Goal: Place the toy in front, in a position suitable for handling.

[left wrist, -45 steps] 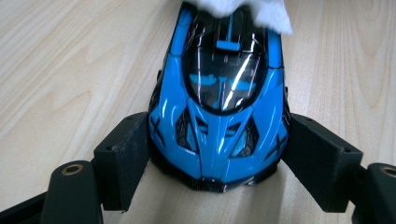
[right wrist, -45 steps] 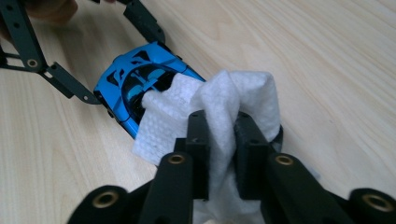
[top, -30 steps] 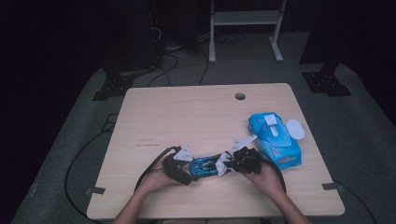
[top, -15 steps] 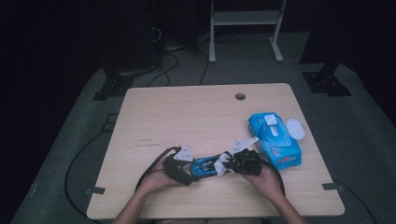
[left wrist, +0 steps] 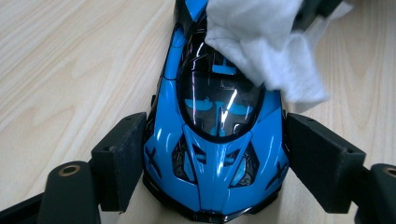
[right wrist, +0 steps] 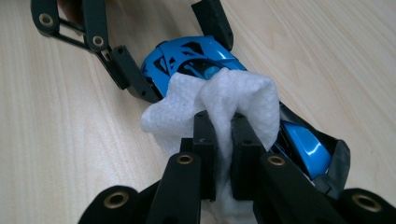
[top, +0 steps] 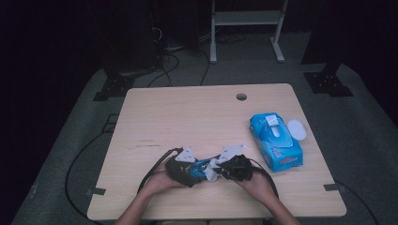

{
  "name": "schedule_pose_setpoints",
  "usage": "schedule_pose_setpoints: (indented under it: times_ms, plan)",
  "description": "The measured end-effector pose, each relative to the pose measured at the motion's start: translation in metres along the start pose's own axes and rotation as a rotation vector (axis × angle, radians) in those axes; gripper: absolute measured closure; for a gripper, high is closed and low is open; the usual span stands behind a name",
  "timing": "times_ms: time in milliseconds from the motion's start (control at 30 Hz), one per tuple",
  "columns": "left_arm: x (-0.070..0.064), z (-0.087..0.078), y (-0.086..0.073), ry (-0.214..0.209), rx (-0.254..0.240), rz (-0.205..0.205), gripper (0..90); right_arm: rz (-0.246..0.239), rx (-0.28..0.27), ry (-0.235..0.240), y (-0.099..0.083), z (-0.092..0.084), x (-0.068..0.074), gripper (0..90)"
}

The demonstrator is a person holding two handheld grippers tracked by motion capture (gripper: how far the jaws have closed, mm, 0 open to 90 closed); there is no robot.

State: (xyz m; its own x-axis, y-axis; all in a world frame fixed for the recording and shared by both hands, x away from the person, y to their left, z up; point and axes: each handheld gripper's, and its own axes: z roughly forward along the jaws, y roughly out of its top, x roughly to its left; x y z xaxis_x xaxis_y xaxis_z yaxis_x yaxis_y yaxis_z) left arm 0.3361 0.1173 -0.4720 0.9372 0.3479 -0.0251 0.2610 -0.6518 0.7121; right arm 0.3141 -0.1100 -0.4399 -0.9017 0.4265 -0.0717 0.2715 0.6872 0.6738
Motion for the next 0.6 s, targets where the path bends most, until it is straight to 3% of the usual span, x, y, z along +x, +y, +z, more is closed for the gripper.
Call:
schedule_pose_setpoints:
  times_ms: [33, 100, 167, 233, 300, 333, 433, 500, 600]
  plan:
    - [0.0, 0.0, -0.002, 0.001, 0.013, 0.0, 21.4, -0.006, -0.005, 0.005, 0.0, 0.0, 0.0, 82.3]
    - [0.0, -0.001, -0.005, 0.005, 0.022, -0.004, 18.9, 0.055, -0.011, 0.028, -0.005, -0.002, -0.009, 82.4]
    - [0.002, -0.001, -0.005, 0.002, 0.024, 0.011, 22.7, 0.092, -0.007, -0.004, -0.011, -0.008, -0.017, 82.4]
    - [0.001, 0.002, -0.002, 0.002, 0.03, 0.013, 22.9, 0.091, -0.01, -0.008, -0.01, -0.009, -0.015, 82.4]
    - [-0.001, 0.005, 0.0, 0.016, 0.03, 0.035, 23.7, 0.075, -0.031, 0.021, -0.002, -0.004, -0.007, 82.4]
    - [-0.002, 0.005, 0.0, 0.016, 0.029, 0.034, 23.9, 0.029, -0.031, 0.034, 0.005, 0.002, 0.0, 82.3]
    - [0.0, 0.003, -0.002, 0.009, 0.025, 0.039, 24.1, -0.039, -0.016, 0.038, 0.015, 0.014, 0.011, 82.2]
    - [0.0, 0.003, -0.003, 0.01, 0.016, 0.03, 24.0, -0.018, -0.018, 0.046, 0.013, 0.011, 0.006, 82.3]
    - [-0.001, 0.004, -0.001, 0.012, 0.017, 0.033, 24.1, 0.004, -0.003, -0.024, 0.007, 0.001, -0.004, 82.4]
